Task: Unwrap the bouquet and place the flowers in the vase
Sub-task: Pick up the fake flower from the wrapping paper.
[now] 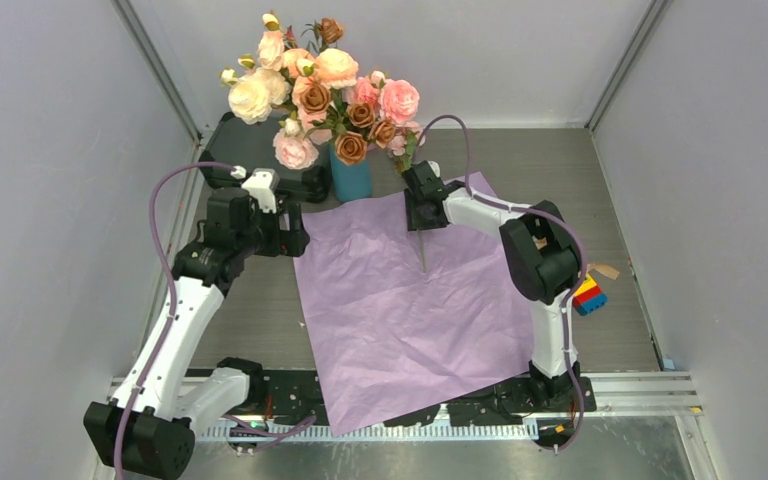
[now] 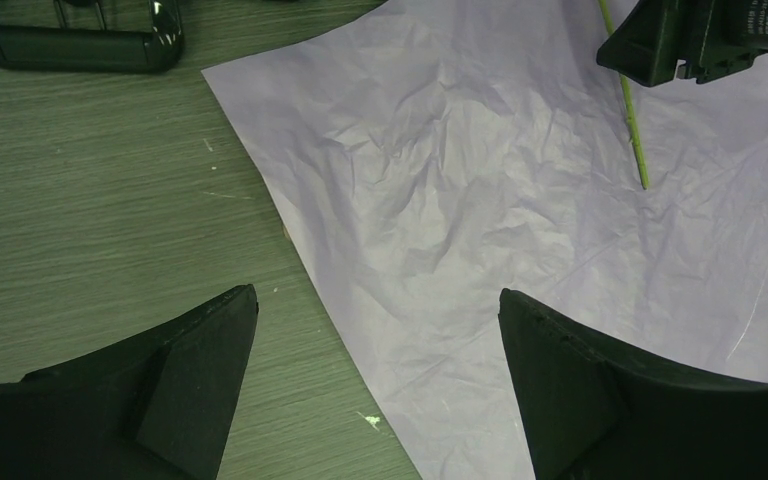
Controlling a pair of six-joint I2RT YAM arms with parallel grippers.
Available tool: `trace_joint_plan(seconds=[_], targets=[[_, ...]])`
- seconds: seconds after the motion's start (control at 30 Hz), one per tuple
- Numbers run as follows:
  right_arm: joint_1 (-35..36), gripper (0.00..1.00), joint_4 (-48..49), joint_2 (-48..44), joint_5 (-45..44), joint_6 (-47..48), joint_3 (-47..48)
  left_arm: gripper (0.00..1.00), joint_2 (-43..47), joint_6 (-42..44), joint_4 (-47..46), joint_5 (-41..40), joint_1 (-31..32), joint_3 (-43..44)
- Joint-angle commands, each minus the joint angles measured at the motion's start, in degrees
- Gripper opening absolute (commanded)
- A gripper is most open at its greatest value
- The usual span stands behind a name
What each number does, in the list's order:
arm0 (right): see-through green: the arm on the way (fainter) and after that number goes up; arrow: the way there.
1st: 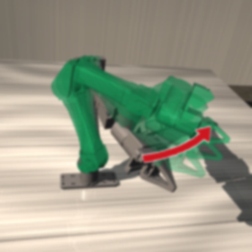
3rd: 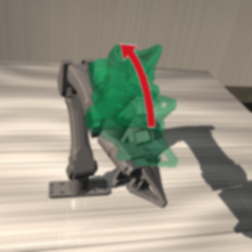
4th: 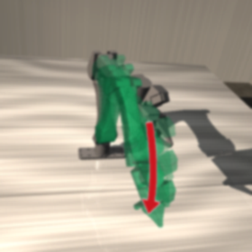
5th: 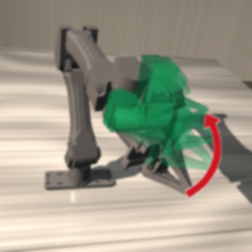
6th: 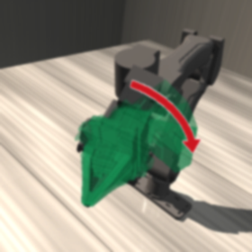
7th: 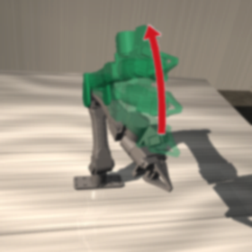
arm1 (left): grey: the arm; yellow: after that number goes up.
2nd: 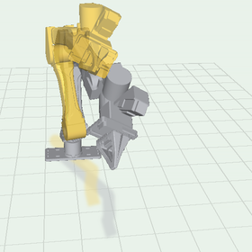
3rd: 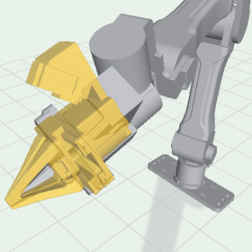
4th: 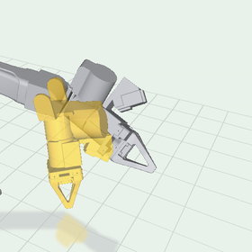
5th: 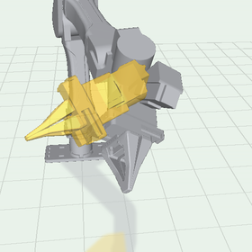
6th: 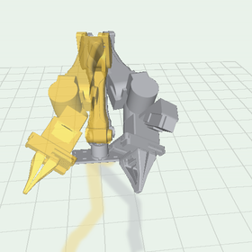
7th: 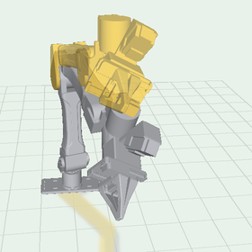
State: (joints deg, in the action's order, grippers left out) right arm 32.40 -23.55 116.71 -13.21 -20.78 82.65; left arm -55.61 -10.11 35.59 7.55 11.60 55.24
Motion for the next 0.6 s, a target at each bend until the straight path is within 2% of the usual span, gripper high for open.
trace_joint_plan(seconds=[0.0, 0.43, 0.5, 0.57], targets=[[0.1, 0.48, 2.3, 2.1, -1.5, 0.9, 4.1, 0.93, 0.3, 0.1, -0.5, -0.2, 0.4, -0.2], [-0.3, 0.2, 2.1, 4.2, -3.3, 0.6, 5.1, 0.93, 0.4, 0.1, -0.5, -0.4, 0.8, -0.3], [-0.4, 0.14, 2.1, 4.3, -3.3, 0.4, 5.0, 0.93, 0.4, 0.1, -0.5, -0.5, 0.8, -0.3], [-0.4, 0.03, 2.1, 4.2, -3.5, 0.2, 4.9, 0.93, 0.4, 0.1, -0.6, -0.6, 0.8, -0.3]])
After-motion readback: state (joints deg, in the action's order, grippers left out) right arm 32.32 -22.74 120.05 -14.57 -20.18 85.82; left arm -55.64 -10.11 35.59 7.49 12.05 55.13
